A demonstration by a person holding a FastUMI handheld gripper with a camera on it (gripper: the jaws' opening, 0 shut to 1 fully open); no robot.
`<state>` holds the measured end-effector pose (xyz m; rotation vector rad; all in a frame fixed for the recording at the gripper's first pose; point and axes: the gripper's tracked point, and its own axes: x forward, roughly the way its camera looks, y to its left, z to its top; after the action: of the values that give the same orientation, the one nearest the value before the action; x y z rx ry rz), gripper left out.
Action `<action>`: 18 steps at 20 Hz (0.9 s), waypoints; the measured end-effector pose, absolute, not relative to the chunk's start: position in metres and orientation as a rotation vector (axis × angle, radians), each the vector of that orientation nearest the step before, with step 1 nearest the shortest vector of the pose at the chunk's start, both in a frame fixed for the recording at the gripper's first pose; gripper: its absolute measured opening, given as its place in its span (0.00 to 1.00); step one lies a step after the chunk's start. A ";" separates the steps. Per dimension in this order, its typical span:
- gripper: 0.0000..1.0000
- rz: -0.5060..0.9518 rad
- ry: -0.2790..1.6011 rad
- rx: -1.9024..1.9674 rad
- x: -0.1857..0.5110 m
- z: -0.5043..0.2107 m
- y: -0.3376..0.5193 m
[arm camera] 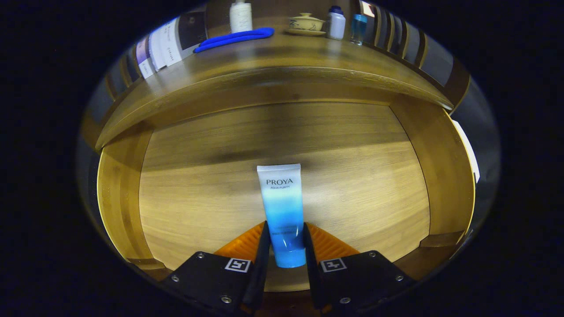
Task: Pull open the drawer, take out the items inside it, and place them on the countertop above the cabinet.
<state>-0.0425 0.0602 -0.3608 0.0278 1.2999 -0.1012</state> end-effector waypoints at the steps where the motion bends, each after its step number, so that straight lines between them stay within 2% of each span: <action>1: 0.43 -0.092 1.302 0.027 -0.044 -0.360 0.061; 18: 0.42 -0.059 1.012 -0.192 -0.070 -0.284 0.063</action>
<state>-0.0695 0.0629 -0.2837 -0.1918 1.0116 -0.0587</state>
